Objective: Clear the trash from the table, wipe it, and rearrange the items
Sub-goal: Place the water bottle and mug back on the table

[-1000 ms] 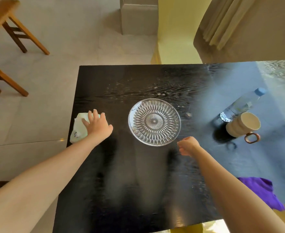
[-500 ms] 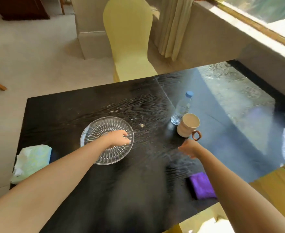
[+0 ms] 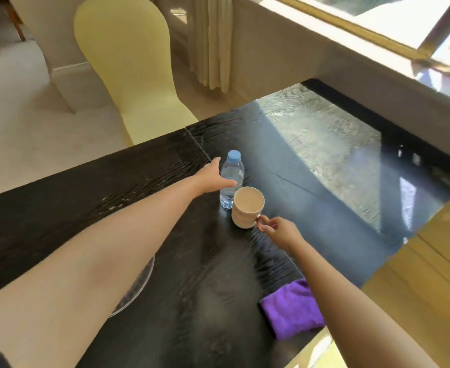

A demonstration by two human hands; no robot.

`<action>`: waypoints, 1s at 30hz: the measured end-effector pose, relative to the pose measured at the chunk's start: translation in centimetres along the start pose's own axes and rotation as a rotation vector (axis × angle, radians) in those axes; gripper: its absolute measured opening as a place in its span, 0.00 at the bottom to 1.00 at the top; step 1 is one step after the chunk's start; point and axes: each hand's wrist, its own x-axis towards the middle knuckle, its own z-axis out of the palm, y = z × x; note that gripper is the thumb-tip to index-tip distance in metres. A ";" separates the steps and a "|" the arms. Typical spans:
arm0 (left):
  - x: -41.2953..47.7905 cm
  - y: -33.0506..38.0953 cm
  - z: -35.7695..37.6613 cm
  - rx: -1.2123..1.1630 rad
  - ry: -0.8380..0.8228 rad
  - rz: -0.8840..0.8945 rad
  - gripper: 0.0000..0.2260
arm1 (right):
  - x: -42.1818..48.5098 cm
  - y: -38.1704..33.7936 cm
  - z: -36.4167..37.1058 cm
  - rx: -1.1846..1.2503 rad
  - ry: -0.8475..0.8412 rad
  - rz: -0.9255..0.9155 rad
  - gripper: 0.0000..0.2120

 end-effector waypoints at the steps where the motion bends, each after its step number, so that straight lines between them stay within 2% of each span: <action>1: 0.8 0.5 0.2 -0.020 0.013 0.010 0.41 | 0.3 0.1 0.3 0.025 0.016 -0.007 0.19; 6: 3.5 0.7 1.6 -0.245 -0.002 0.032 0.34 | 1.2 0.4 1.7 0.155 0.091 -0.059 0.13; 10: 4.1 0.3 2.6 -0.126 0.144 0.074 0.30 | 1.5 0.9 2.2 0.326 0.098 -0.070 0.10; 13: 3.6 -0.1 2.6 -0.059 0.168 0.100 0.29 | 1.0 0.8 2.7 0.407 0.102 -0.101 0.09; 24: -4.3 -5.0 -4.1 -0.081 0.240 0.125 0.30 | -3.0 -3.0 2.6 0.378 0.043 -0.283 0.09; 30: -12.5 -11.2 -10.1 -0.131 0.321 0.033 0.33 | -6.3 -8.4 3.6 0.371 -0.024 -0.410 0.09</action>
